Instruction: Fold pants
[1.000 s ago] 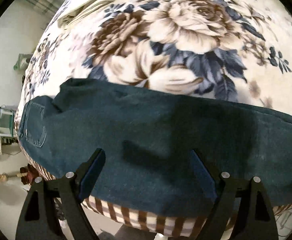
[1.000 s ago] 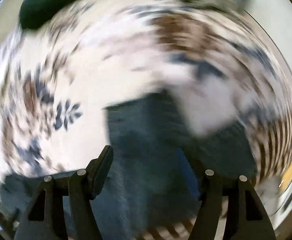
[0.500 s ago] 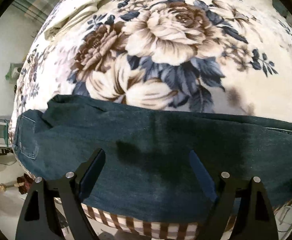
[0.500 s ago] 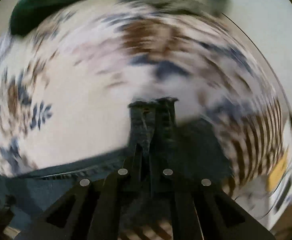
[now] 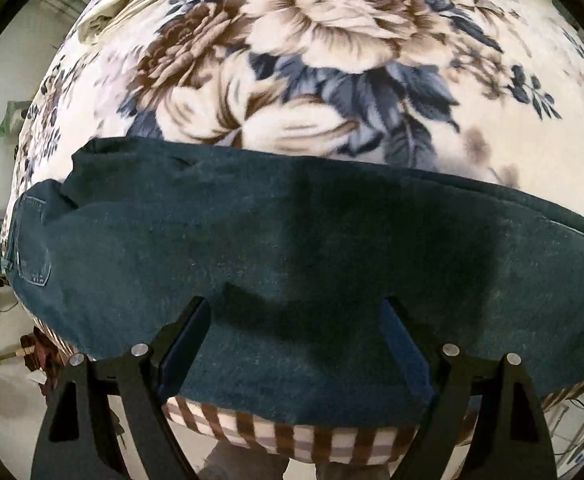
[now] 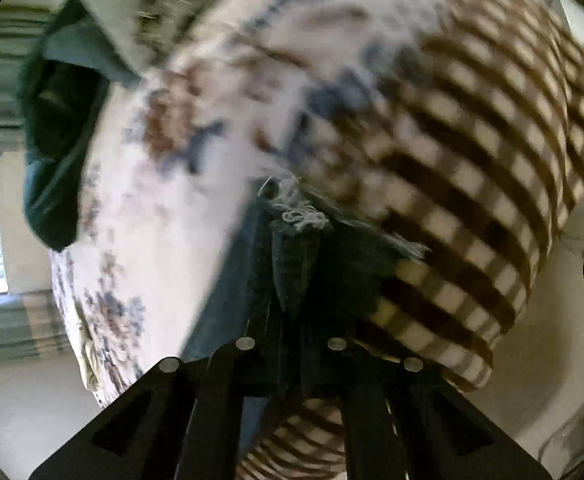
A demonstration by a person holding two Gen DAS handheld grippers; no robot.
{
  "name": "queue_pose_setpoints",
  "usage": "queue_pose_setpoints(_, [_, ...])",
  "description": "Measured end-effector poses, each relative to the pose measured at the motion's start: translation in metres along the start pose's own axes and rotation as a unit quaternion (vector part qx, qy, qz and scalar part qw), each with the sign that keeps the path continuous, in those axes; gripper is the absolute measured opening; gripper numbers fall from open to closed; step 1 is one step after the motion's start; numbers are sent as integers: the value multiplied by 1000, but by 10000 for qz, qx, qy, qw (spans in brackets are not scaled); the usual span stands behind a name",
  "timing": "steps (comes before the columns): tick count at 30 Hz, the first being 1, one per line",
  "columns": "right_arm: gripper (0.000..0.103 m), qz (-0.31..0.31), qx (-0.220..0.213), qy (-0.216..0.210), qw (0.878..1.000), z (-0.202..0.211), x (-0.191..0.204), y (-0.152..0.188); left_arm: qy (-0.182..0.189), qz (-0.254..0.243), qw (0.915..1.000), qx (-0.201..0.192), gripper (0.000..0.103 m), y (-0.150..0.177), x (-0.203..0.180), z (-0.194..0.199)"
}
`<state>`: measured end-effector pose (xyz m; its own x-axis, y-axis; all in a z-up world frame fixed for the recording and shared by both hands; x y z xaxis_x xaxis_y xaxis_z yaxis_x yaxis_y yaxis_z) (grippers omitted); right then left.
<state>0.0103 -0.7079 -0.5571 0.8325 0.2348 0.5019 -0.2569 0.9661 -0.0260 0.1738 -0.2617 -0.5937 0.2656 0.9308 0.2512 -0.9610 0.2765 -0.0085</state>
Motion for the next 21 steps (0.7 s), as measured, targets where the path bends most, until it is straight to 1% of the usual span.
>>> queue_pose_setpoints(3, [4,257,-390,-697,9965,39,39,0,-6,75,9999,-72,86,0,8,5])
queue_pose_setpoints(5, [4,455,-638,-1021,9917,61,55,-2,6,138,9998,-127,86,-2,13,7])
queue_pose_setpoints(6, [4,546,-709,-1096,9899,66,57,-3,14,173,9997,-146,86,-2,16,8])
queue_pose_setpoints(8, [4,571,-718,-928,9914,59,47,-7,37,226,9996,-146,86,-3,19,7])
queue_pose_setpoints(10, [4,408,-415,-680,9960,32,18,-10,48,263,9996,-125,86,-3,21,6])
queue_pose_setpoints(12, [6,251,48,-89,9996,-3,-21,-11,89,302,9995,-96,86,-1,22,4])
queue_pose_setpoints(13, [7,144,273,225,9993,-17,-39,-9,113,317,9994,-91,86,-1,24,3])
queue_pose_setpoints(14, [8,48,379,379,9985,-22,-51,-7,137,325,9993,-92,86,1,24,3])
queue_pose_setpoints(16, [17,-15,298,276,9992,-14,-57,-3,184,312,9993,-114,86,2,28,3])
queue_pose_setpoints(17, [34,7,238,362,9991,-7,-57,-1,189,314,9992,-127,86,4,30,3])
queue_pose_setpoints(18, [54,40,183,484,9987,0,-55,3,208,333,9991,-135,86,5,33,4])
queue_pose_setpoints(20, [70,186,152,558,9982,14,-44,14,280,401,9987,-123,86,10,42,3])
queue_pose_setpoints(21, [74,402,187,763,9961,19,-32,23,304,457,9984,-119,86,12,48,4])
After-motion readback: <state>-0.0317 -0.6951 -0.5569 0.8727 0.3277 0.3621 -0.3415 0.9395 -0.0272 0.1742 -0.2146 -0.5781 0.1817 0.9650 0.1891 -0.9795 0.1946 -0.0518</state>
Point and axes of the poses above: each gripper's, at about its wrist camera, not at the fingertips, and z roughly against the way its jaws point, x to its left, y to its underside, the point moved 7 cm from there along -z, roughly the way its jaws point, and after that the axes turned 4 degrees about -z, right-handed, at the moved point
